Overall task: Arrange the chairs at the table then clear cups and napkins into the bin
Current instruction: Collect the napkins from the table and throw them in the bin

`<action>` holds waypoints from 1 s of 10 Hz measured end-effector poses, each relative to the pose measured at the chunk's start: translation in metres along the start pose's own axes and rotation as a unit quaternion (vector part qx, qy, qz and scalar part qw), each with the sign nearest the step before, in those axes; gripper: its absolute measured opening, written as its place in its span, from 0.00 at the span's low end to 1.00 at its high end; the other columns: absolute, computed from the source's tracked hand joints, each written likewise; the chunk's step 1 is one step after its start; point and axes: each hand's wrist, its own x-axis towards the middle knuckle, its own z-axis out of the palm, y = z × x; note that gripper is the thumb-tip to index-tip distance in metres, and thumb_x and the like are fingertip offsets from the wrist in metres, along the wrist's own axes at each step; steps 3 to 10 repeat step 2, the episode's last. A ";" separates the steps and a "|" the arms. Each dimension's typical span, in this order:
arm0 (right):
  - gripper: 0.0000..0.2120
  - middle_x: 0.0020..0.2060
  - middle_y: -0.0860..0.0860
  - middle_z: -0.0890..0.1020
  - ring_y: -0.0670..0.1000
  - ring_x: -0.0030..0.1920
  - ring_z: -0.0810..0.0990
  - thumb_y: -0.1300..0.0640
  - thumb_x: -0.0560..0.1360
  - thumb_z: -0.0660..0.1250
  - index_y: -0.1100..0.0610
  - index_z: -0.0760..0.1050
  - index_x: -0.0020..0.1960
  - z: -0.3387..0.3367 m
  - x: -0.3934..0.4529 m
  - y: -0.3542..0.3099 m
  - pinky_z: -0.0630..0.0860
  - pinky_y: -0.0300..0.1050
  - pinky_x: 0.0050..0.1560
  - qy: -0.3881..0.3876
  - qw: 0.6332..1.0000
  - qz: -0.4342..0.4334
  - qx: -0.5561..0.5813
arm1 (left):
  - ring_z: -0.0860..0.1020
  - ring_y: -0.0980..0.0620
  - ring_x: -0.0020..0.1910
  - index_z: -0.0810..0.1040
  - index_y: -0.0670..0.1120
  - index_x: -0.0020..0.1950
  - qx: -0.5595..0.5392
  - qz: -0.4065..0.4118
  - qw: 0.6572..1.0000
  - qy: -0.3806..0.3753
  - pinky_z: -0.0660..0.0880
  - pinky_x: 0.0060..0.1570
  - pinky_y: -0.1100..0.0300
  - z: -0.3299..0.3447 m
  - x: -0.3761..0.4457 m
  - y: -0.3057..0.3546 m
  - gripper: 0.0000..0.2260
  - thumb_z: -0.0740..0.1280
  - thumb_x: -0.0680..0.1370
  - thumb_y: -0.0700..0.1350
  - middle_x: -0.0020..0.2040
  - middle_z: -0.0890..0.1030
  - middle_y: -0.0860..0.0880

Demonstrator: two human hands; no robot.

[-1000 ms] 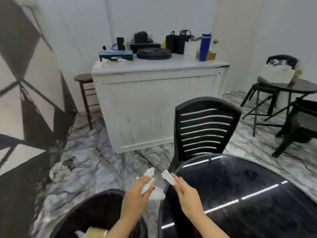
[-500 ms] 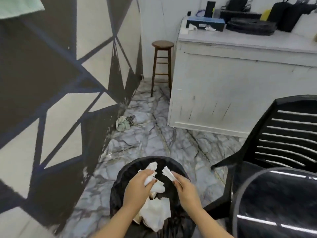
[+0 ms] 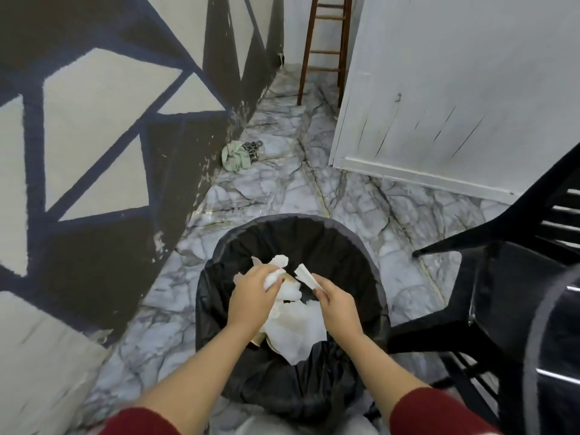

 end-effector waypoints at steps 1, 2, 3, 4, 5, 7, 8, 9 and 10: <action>0.20 0.63 0.43 0.75 0.51 0.67 0.71 0.49 0.78 0.57 0.42 0.64 0.70 0.012 0.012 0.027 0.72 0.43 0.59 -0.045 0.996 0.025 -0.078 | 0.76 0.53 0.52 0.78 0.53 0.55 0.026 -0.014 1.000 -0.009 0.73 0.57 0.50 0.023 0.003 -0.018 0.09 0.65 0.76 0.49 0.56 0.80 0.54; 0.34 0.77 0.47 0.46 0.55 0.76 0.44 0.36 0.75 0.54 0.44 0.46 0.75 0.018 0.018 0.045 0.52 0.59 0.73 -0.097 0.967 0.066 -0.227 | 0.65 0.49 0.70 0.65 0.53 0.70 0.112 -0.034 0.991 -0.062 0.62 0.69 0.46 0.036 0.009 -0.029 0.28 0.66 0.72 0.59 0.72 0.67 0.55; 0.34 0.77 0.47 0.46 0.55 0.76 0.44 0.36 0.75 0.54 0.44 0.46 0.75 0.018 0.018 0.045 0.52 0.59 0.73 -0.097 0.967 0.066 -0.227 | 0.65 0.49 0.70 0.65 0.53 0.70 0.112 -0.034 0.991 -0.062 0.62 0.69 0.46 0.036 0.009 -0.029 0.28 0.66 0.72 0.59 0.72 0.67 0.55; 0.34 0.77 0.47 0.46 0.55 0.76 0.44 0.36 0.75 0.54 0.44 0.46 0.75 0.018 0.018 0.045 0.52 0.59 0.73 -0.097 0.967 0.066 -0.227 | 0.65 0.49 0.70 0.65 0.53 0.70 0.112 -0.034 0.991 -0.062 0.62 0.69 0.46 0.036 0.009 -0.029 0.28 0.66 0.72 0.59 0.72 0.67 0.55; 0.34 0.77 0.47 0.46 0.55 0.76 0.44 0.36 0.75 0.54 0.44 0.46 0.75 0.018 0.018 0.045 0.52 0.59 0.73 -0.097 0.967 0.066 -0.227 | 0.65 0.49 0.70 0.65 0.53 0.70 0.112 -0.034 0.991 -0.062 0.62 0.69 0.46 0.036 0.009 -0.029 0.28 0.66 0.72 0.59 0.72 0.67 0.55; 0.34 0.77 0.47 0.46 0.55 0.76 0.44 0.36 0.75 0.54 0.44 0.46 0.75 0.018 0.018 0.045 0.52 0.59 0.73 -0.097 0.967 0.066 -0.227 | 0.65 0.49 0.70 0.65 0.53 0.70 0.112 -0.034 0.991 -0.062 0.62 0.69 0.46 0.036 0.009 -0.029 0.28 0.66 0.72 0.59 0.72 0.67 0.55; 0.34 0.77 0.47 0.46 0.55 0.76 0.44 0.36 0.75 0.54 0.44 0.46 0.75 0.018 0.018 0.045 0.52 0.59 0.73 -0.097 0.967 0.066 -0.227 | 0.65 0.49 0.70 0.65 0.53 0.70 0.112 -0.034 0.991 -0.062 0.62 0.69 0.46 0.036 0.009 -0.029 0.28 0.66 0.72 0.59 0.72 0.67 0.55; 0.34 0.77 0.47 0.46 0.55 0.76 0.44 0.36 0.75 0.54 0.44 0.46 0.75 0.018 0.018 0.045 0.52 0.59 0.73 -0.097 0.967 0.066 -0.227 | 0.65 0.49 0.70 0.65 0.53 0.70 0.112 -0.034 0.991 -0.062 0.62 0.69 0.46 0.036 0.009 -0.029 0.28 0.66 0.72 0.59 0.72 0.67 0.55; 0.34 0.77 0.47 0.46 0.55 0.76 0.44 0.36 0.75 0.54 0.44 0.46 0.75 0.018 0.018 0.045 0.52 0.59 0.73 -0.097 0.967 0.066 -0.227 | 0.65 0.49 0.70 0.65 0.53 0.70 0.112 -0.034 0.991 -0.062 0.62 0.69 0.46 0.036 0.009 -0.029 0.28 0.66 0.72 0.59 0.72 0.67 0.55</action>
